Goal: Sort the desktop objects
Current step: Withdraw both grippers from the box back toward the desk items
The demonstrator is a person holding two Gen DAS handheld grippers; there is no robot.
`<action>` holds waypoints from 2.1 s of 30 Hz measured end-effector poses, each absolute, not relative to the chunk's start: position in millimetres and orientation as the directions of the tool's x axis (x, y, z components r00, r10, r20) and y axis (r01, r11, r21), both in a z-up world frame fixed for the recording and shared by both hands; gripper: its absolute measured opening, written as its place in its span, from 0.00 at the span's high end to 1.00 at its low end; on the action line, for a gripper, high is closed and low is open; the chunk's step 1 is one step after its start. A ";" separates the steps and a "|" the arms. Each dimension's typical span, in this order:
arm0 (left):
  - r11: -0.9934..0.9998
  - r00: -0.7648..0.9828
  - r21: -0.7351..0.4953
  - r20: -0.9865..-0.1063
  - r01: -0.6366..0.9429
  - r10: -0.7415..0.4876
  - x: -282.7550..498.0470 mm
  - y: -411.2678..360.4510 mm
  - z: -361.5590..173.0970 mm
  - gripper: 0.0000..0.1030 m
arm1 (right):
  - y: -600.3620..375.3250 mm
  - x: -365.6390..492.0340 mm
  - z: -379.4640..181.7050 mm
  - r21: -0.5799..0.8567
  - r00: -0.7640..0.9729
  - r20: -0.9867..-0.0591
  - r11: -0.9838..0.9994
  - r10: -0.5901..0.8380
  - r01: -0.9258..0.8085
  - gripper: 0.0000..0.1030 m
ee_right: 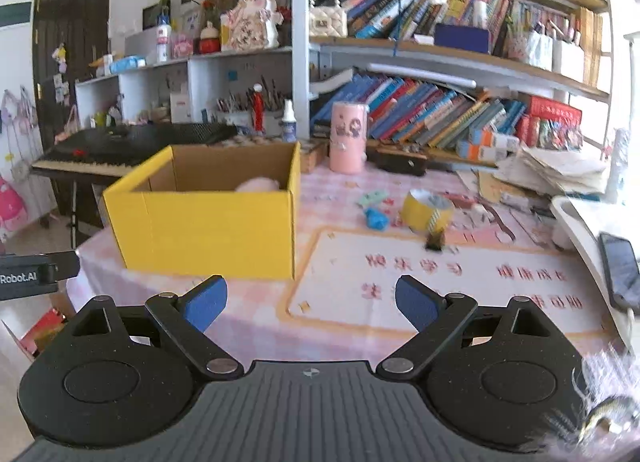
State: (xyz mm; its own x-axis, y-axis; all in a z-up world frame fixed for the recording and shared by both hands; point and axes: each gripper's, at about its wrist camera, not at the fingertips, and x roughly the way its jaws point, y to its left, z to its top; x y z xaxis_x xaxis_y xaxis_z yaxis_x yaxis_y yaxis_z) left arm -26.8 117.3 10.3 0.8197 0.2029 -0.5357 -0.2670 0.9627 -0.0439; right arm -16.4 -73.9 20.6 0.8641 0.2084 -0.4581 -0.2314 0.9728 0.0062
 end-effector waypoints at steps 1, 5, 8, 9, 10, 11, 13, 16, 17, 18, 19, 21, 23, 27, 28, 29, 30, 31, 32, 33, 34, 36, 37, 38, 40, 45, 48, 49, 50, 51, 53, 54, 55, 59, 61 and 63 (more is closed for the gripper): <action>0.967 0.819 -0.045 -0.542 -0.251 0.187 -25.7 113.4 8.9 0.24 | -76.4 -17.7 19.9 0.005 0.863 -0.464 0.974 0.201 -0.224 0.11; 0.984 0.825 -0.035 -0.550 -0.176 0.128 -21.8 97.0 6.6 0.24 | -85.2 -22.2 13.0 -0.010 0.850 -0.501 0.982 0.160 -0.191 0.13; 0.992 0.827 -0.031 -0.556 -0.123 0.086 -18.6 84.6 5.2 0.23 | -92.9 -21.6 7.4 -0.008 0.836 -0.532 0.986 0.136 -0.166 0.13; 0.994 0.827 -0.029 -0.557 -0.107 0.073 -17.7 80.8 5.0 0.23 | -95.3 -21.3 6.2 -0.005 0.833 -0.538 0.987 0.131 -0.158 0.13; 0.996 0.828 -0.025 -0.558 -0.089 0.060 -16.4 76.5 5.2 0.23 | -98.2 -20.8 5.0 -0.004 0.830 -0.543 0.989 0.124 -0.151 0.13; 0.997 0.828 -0.019 -0.558 -0.071 0.048 -15.1 71.7 5.4 0.23 | -100.5 -20.5 4.4 -0.004 0.829 -0.546 0.989 0.120 -0.145 0.13; 0.999 0.828 -0.010 -0.559 -0.043 0.030 -12.2 62.5 5.3 0.23 | -105.5 -19.7 4.1 -0.001 0.828 -0.549 0.990 0.115 -0.139 0.13; 1.000 0.826 -0.006 -0.563 -0.003 -0.001 -5.8 49.0 5.5 0.24 | -114.2 -15.7 4.1 0.001 0.824 -0.555 0.991 0.114 -0.137 0.13; 1.000 0.825 -0.004 -0.565 0.009 -0.010 -3.6 44.4 5.3 0.24 | -117.7 -14.0 4.2 0.002 0.823 -0.557 0.991 0.112 -0.134 0.13; 1.000 0.824 -0.002 -0.566 0.020 -0.018 -1.2 40.5 5.3 0.24 | -121.1 -12.0 4.3 0.002 0.822 -0.559 0.992 0.108 -0.129 0.13; 1.000 0.824 -0.002 -0.566 0.031 -0.027 1.4 36.7 5.3 0.24 | -124.0 -9.5 4.5 0.002 0.821 -0.561 0.992 0.104 -0.125 0.13; 0.999 0.820 -0.014 -0.570 0.050 -0.049 7.4 30.2 4.6 0.24 | -130.6 -4.6 4.6 -0.003 0.820 -0.564 0.993 0.096 -0.118 0.13; 0.998 0.808 -0.025 -0.585 0.064 -0.066 16.1 24.7 3.8 0.24 | -137.8 -0.1 5.0 -0.008 0.819 -0.567 0.994 0.085 -0.109 0.13; 0.995 0.798 -0.030 -0.594 0.098 -0.097 30.8 11.6 3.0 0.25 | -153.4 7.7 6.1 0.000 0.825 -0.562 0.997 0.061 -0.074 0.13; 0.994 0.799 -0.028 -0.592 0.110 -0.105 34.0 7.4 3.1 0.25 | -158.1 10.2 5.4 0.004 0.824 -0.565 0.998 0.052 -0.060 0.14; 0.993 0.800 -0.027 -0.590 0.119 -0.112 36.3 3.8 3.0 0.25 | -162.6 12.7 4.4 0.009 0.821 -0.568 0.999 0.045 -0.048 0.14; 0.991 0.800 -0.027 -0.588 0.128 -0.120 38.6 0.0 2.6 0.25 | -166.9 14.8 3.3 0.013 0.819 -0.572 0.999 0.038 -0.037 0.14; 0.991 0.799 -0.028 -0.588 0.134 -0.125 41.6 -2.9 2.1 0.25 | -170.8 16.8 2.3 0.017 0.817 -0.576 1.000 0.031 -0.027 0.14; 0.990 0.797 -0.028 -0.590 0.140 -0.129 44.6 -6.2 1.3 0.25 | -174.6 18.9 1.3 0.019 0.816 -0.578 1.000 0.025 -0.018 0.14; 0.989 0.795 -0.028 -0.592 0.145 -0.133 47.6 -9.2 0.4 0.25 | -177.6 20.6 0.5 0.020 0.814 -0.580 1.000 0.022 -0.013 0.15; 0.988 0.793 -0.029 -0.594 0.148 -0.136 51.2 -12.8 -0.5 0.25 | -180.5 22.8 -0.4 0.019 0.813 -0.582 1.000 0.019 -0.010 0.15; 0.988 0.790 -0.032 -0.597 0.151 -0.140 56.1 -18.1 -2.3 0.25 | -184.9 27.9 -3.0 0.012 0.807 -0.590 1.000 0.021 -0.017 0.16; 0.988 0.788 -0.034 -0.599 0.151 -0.141 59.1 -20.9 -3.3 0.25 | -186.3 30.7 -4.2 0.007 0.804 -0.594 1.000 0.024 -0.025 0.16; 0.988 0.786 -0.036 -0.602 0.150 -0.141 62.4 -23.8 -4.2 0.25 | -188.2 34.1 -5.3 0.001 0.801 -0.598 0.999 0.027 -0.033 0.16; 0.989 0.781 -0.039 -0.609 0.144 -0.138 69.7 -30.0 -5.8 0.26 | -191.1 41.6 -6.8 -0.010 0.795 -0.605 0.999 0.034 -0.050 0.16; 0.991 0.780 -0.046 -0.612 0.127 -0.129 94.2 -47.8 -7.0 0.26 | -205.9 68.4 -9.4 -0.021 0.780 -0.623 0.996 0.053 -0.084 0.16; 0.993 0.784 -0.057 -0.609 0.106 -0.119 110.8 -58.3 -5.1 0.26 | -216.1 89.2 -10.7 -0.019 0.772 -0.630 0.993 0.078 -0.115 0.16; 0.993 0.786 -0.059 -0.608 0.099 -0.114 116.5 -62.1 -4.7 0.26 | -220.1 96.6 -10.9 -0.015 0.770 -0.631 0.991 0.092 -0.131 0.16; 0.994 0.786 -0.058 -0.609 0.090 -0.107 122.1 -65.7 -4.7 0.26 | -224.0 103.3 -11.3 -0.011 0.767 -0.633 0.989 0.107 -0.147 0.16; 0.995 0.785 -0.058 -0.612 0.075 -0.095 127.6 -69.6 -4.9 0.26 | -227.4 109.4 -11.7 -0.008 0.762 -0.636 0.987 0.120 -0.162 0.16; 0.997 0.783 -0.062 -0.617 0.049 -0.076 136.3 -75.6 -5.3 0.26 | -233.9 121.6 -11.9 -0.002 0.751 -0.644 0.982 0.144 -0.190 0.16; 0.997 0.782 -0.062 -0.620 0.035 -0.066 140.7 -78.9 -5.7 0.26 | -238.2 128.6 -12.9 0.001 0.744 -0.650 0.979 0.156 -0.205 0.16; 0.998 0.781 -0.060 -0.622 0.021 -0.054 145.1 -82.6 -6.4 0.26 | -241.8 134.3 -14.1 0.004 0.737 -0.655 0.976 0.168 -0.219 0.16; 0.998 0.773 -0.051 -0.635 -0.026 -0.012 161.5 -98.6 -9.4 0.26 | -254.9 156.5 -21.1 0.020 0.704 -0.677 0.962 0.214 -0.274 0.16; 0.998 0.773 -0.046 -0.635 -0.036 -0.001 170.0 -105.9 -8.8 0.26 | -259.9 166.4 -23.8 0.027 0.691 -0.684 0.955 0.233 -0.296 0.16; 0.997 0.775 -0.049 -0.631 -0.053 0.010 179.4 -111.4 -6.6 0.26 | -263.5 176.1 -27.1 0.033 0.676 -0.696 0.951 0.244 -0.309 0.16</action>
State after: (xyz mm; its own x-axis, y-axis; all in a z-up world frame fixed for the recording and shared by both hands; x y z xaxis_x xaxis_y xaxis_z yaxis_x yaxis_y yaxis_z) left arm 179.4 -111.4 -6.6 0.7754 0.0103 -0.6314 -0.0528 0.9974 -0.0486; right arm 176.1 -263.5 -27.1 0.6758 0.2435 -0.6957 -0.3086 0.9506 0.0330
